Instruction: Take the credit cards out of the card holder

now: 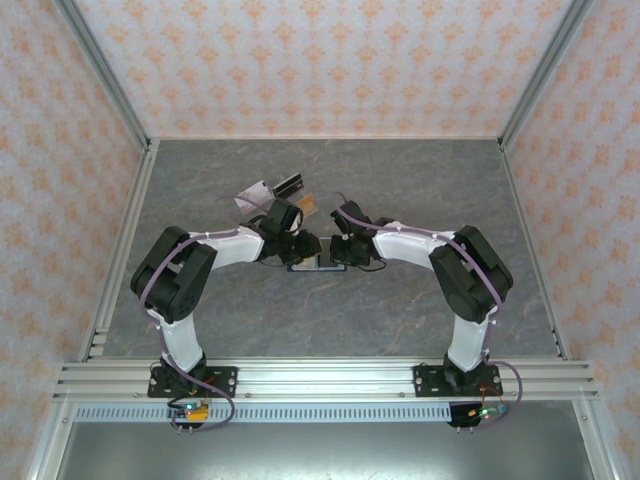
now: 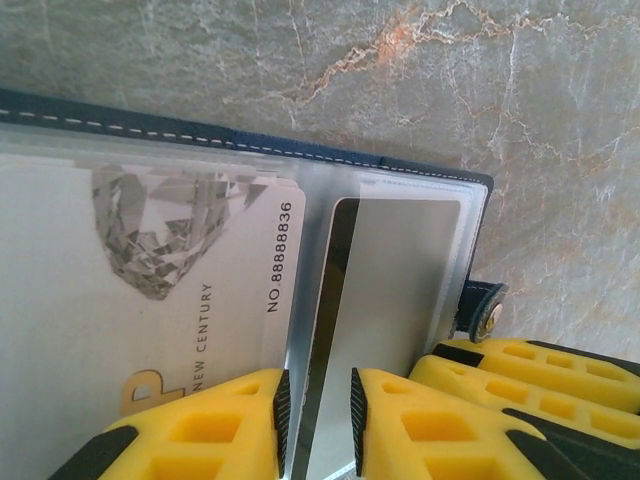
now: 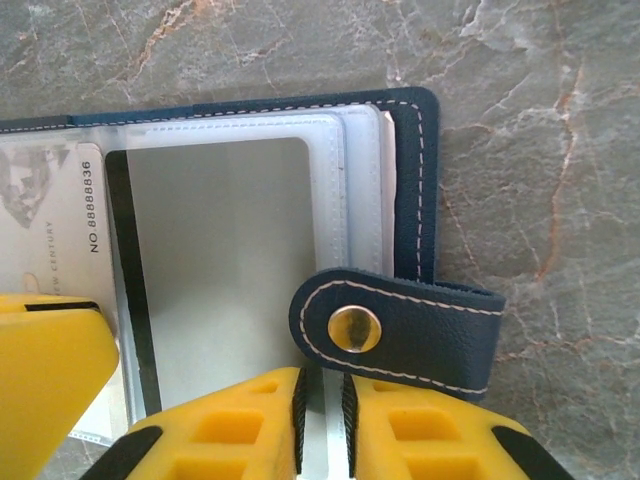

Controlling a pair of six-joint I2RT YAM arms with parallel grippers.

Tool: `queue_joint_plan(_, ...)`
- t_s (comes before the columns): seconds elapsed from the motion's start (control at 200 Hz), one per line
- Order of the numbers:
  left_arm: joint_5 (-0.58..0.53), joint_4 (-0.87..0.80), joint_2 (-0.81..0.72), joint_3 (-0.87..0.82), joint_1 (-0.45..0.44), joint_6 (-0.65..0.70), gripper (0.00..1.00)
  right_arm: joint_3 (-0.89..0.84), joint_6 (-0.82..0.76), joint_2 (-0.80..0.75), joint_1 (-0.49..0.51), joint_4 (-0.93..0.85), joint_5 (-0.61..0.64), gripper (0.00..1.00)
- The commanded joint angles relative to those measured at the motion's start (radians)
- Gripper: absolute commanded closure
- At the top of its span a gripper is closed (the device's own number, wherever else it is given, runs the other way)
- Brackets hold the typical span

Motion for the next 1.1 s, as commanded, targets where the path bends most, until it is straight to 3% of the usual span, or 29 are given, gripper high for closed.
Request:
queue_joint_plan(0.0, 0.013, -0.002, 0.022, 0.03, -0.005, 0.015, 0.74, 0.02, -0.01, 0.037, 0.0, -0.041, 0.009, 0.81)
queue_joint_plan(0.365, -0.012, -0.014, 0.028, 0.014, -0.005, 0.065, 0.73, 0.023, -0.009, 0.056, -0.009, -0.044, -0.007, 0.84)
queue_joint_plan(0.891, 0.079, 0.072, 0.017, -0.012, 0.002, 0.05, 0.74, 0.021, -0.01, 0.066, -0.013, -0.042, -0.028, 0.85)
queue_joint_plan(1.096, 0.13, 0.141, -0.013, -0.032, 0.007, 0.025, 0.8, 0.02, -0.012, 0.066, -0.015, -0.044, -0.027, 0.85)
